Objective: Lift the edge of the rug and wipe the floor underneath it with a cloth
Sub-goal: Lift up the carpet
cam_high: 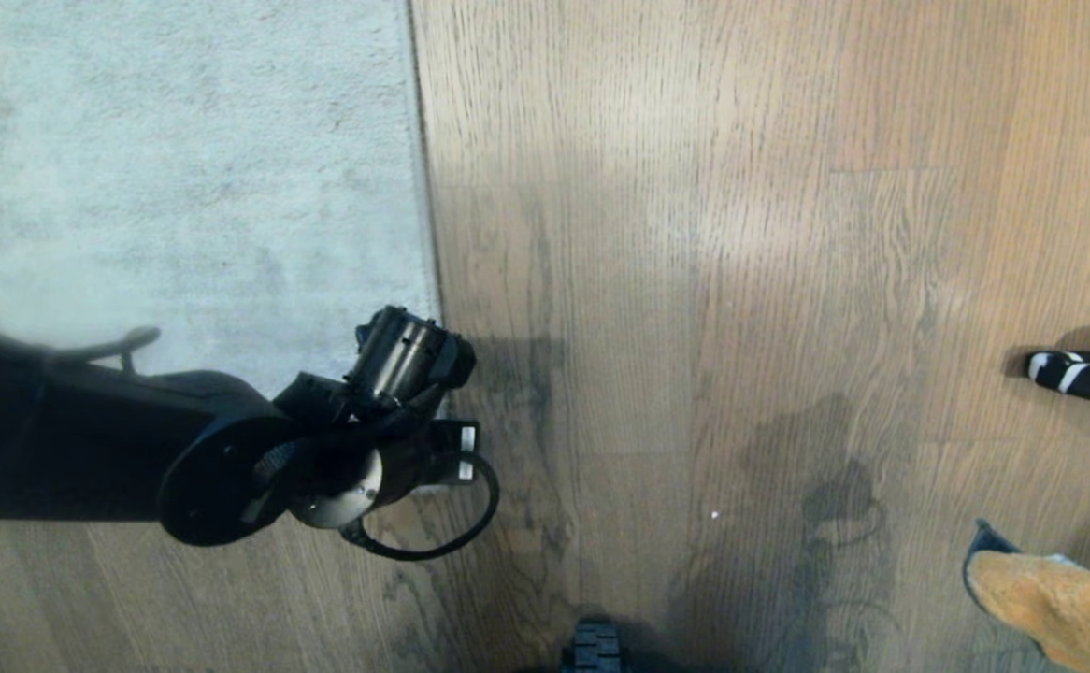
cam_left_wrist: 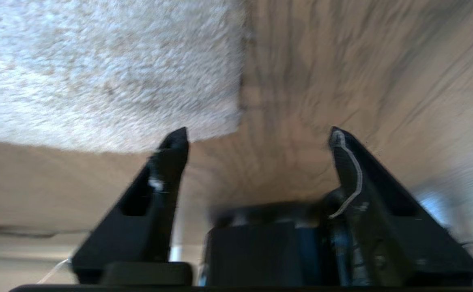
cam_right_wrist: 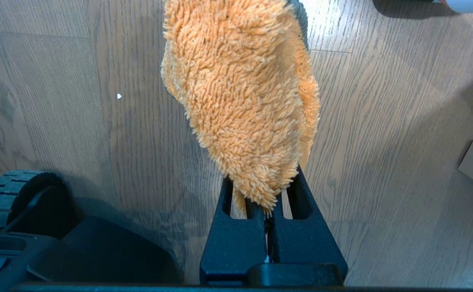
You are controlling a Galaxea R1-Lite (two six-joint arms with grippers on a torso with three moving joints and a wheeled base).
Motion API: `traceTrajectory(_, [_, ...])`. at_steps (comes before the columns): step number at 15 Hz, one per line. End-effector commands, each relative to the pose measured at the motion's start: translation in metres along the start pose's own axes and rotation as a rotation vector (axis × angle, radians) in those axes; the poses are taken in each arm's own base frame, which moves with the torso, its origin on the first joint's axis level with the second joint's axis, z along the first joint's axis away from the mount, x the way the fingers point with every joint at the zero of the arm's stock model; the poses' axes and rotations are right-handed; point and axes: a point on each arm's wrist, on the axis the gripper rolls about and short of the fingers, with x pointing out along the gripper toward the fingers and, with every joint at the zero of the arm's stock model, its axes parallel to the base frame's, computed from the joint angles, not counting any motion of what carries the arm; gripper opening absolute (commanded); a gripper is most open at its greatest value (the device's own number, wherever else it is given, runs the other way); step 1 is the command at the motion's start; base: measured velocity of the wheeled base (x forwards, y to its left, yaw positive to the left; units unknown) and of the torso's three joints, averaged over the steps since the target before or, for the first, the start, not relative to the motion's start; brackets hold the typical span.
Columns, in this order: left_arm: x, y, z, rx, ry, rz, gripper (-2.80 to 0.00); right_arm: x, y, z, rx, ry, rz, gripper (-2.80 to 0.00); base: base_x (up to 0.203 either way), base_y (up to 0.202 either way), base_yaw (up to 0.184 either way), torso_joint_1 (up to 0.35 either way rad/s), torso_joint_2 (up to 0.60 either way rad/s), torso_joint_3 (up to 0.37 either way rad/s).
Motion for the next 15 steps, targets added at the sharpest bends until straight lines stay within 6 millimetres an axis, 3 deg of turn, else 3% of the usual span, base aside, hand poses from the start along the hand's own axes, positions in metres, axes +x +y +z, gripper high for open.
traceTrajectory(1, [0.001,-0.001,0.004,0.029,0.007,0.040,0.00,0.000,0.000,0.000,-0.001,0.001,0.001,-2.80,0.000,0.000,0.000,0.000,0.00,0.000])
traceTrajectory(15, [0.028,-0.007,0.009,0.232,0.050,0.335,0.00,0.000,0.000,0.000,-0.001,0.001,0.001,-2.80,0.000,0.000,0.000,0.000,0.00,0.000])
